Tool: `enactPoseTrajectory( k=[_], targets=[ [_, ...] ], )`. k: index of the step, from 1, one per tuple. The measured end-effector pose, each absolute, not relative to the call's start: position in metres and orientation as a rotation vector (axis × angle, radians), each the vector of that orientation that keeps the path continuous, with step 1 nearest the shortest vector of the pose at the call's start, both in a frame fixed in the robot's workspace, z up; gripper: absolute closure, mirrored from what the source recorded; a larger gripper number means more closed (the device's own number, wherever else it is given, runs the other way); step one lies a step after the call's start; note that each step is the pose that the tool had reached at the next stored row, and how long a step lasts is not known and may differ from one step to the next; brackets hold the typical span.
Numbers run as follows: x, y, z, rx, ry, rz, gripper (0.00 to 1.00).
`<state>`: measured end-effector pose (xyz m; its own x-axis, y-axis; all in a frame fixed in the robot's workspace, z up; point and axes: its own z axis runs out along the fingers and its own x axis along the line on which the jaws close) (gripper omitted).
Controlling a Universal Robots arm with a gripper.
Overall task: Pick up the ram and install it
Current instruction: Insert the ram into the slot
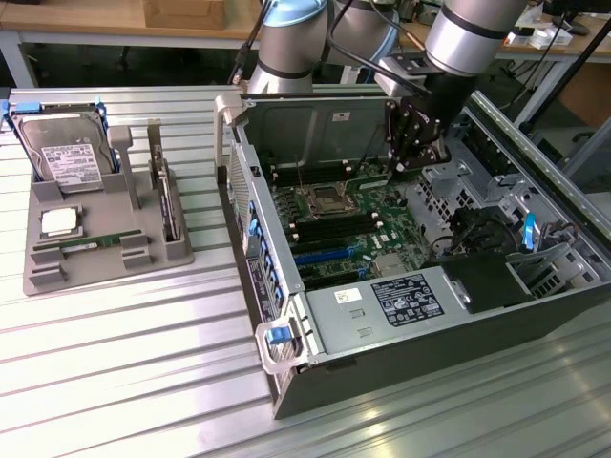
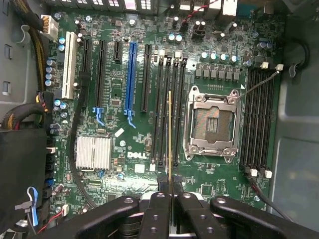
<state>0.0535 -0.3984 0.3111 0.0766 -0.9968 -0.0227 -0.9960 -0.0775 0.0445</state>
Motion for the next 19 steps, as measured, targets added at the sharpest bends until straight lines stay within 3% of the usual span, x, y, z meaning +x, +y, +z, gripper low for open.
enactPoseTrajectory(
  k=[19],
  targets=[
    [0.039,-0.399,0.305,2.292,-2.122,-0.073,0.88]
  ],
)
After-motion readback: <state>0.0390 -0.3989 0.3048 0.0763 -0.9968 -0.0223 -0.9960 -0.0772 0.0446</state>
